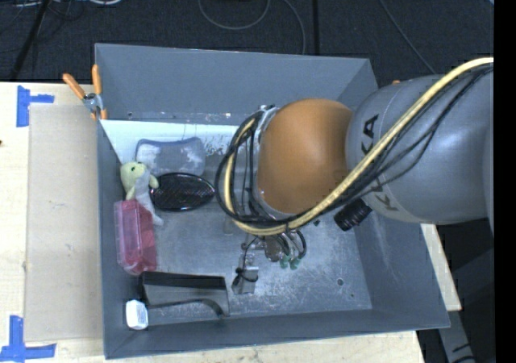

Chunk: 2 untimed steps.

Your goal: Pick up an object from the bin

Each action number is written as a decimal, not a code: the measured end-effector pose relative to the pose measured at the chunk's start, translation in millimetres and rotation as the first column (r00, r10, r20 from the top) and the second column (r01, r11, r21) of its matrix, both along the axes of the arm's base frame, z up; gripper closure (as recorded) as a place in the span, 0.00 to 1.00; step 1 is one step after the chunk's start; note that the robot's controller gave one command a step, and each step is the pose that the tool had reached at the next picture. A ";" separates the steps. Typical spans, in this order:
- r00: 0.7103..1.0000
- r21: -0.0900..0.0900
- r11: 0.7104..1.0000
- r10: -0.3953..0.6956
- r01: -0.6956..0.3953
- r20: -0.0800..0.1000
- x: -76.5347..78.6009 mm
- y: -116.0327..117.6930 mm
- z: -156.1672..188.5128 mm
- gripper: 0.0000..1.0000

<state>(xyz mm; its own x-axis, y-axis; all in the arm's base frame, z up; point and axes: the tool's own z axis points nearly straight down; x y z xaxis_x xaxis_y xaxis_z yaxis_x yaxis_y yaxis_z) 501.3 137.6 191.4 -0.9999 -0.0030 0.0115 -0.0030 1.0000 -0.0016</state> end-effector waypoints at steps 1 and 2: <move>1.000 0.001 1.000 -0.004 0.004 0.008 1.9 -0.6 4.0 0.00; 1.000 0.002 1.000 -0.017 0.017 0.012 -3.1 10.3 -35.5 0.00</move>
Offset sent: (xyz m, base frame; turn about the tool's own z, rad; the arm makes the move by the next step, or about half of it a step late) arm -0.0168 0.0285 -0.1052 0.0379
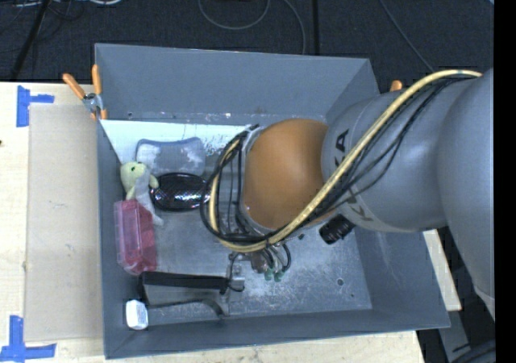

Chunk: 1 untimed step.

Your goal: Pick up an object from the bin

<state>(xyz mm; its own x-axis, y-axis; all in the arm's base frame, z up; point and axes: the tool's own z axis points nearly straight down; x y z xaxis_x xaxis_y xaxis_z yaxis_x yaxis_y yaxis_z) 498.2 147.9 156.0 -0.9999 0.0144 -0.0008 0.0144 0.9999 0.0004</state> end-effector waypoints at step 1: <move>0.998 -0.002 0.998 -0.055 0.055 -0.006 1.0 38.4 -49.9 0.00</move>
Offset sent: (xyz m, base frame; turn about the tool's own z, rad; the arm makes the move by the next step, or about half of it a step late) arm -0.0063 0.0182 -0.0808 -0.6814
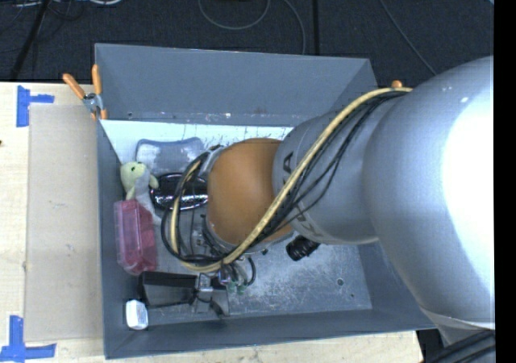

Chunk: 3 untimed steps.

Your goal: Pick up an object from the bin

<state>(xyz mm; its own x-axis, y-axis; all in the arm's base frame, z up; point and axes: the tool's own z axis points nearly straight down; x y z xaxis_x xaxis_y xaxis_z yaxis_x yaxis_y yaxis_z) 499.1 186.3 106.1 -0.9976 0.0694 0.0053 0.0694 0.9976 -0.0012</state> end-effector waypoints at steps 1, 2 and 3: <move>0.745 -0.002 0.745 0.667 -0.667 0.020 -3.5 -18.8 -29.0 1.00; 0.746 -0.002 0.746 0.666 -0.666 0.019 -3.4 -18.8 -29.0 1.00; 0.747 0.002 0.747 0.665 -0.665 0.006 -11.0 -17.1 12.4 1.00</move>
Offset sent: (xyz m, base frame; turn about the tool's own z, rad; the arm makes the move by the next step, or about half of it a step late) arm 0.0000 0.0000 0.0000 0.0000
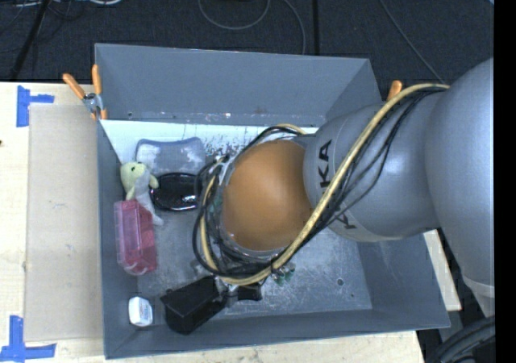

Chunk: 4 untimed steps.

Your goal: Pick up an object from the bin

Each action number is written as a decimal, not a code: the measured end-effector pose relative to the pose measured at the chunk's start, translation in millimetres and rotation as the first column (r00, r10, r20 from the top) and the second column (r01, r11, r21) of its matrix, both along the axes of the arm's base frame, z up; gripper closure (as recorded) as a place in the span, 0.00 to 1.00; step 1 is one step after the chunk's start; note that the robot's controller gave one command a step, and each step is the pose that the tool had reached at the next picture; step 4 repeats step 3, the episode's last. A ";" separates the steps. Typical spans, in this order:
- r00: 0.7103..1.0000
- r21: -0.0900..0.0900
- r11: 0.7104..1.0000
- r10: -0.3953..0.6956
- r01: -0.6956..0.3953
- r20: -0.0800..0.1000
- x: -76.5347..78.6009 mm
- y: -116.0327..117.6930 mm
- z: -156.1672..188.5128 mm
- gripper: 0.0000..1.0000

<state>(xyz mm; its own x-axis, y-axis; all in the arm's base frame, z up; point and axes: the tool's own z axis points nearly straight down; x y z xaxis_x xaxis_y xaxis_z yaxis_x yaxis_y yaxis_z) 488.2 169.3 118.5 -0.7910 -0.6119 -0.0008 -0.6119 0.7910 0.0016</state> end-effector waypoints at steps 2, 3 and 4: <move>1.000 -0.001 1.000 0.000 0.000 -0.005 3.7 2.3 92.4 1.00; 0.999 0.003 0.999 -0.046 0.046 0.002 9.7 6.0 230.1 1.00; 0.999 0.003 0.999 -0.046 0.046 0.002 9.7 6.0 230.1 1.00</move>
Offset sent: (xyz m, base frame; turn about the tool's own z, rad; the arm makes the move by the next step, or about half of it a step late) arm 0.0034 0.0021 0.1049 0.0061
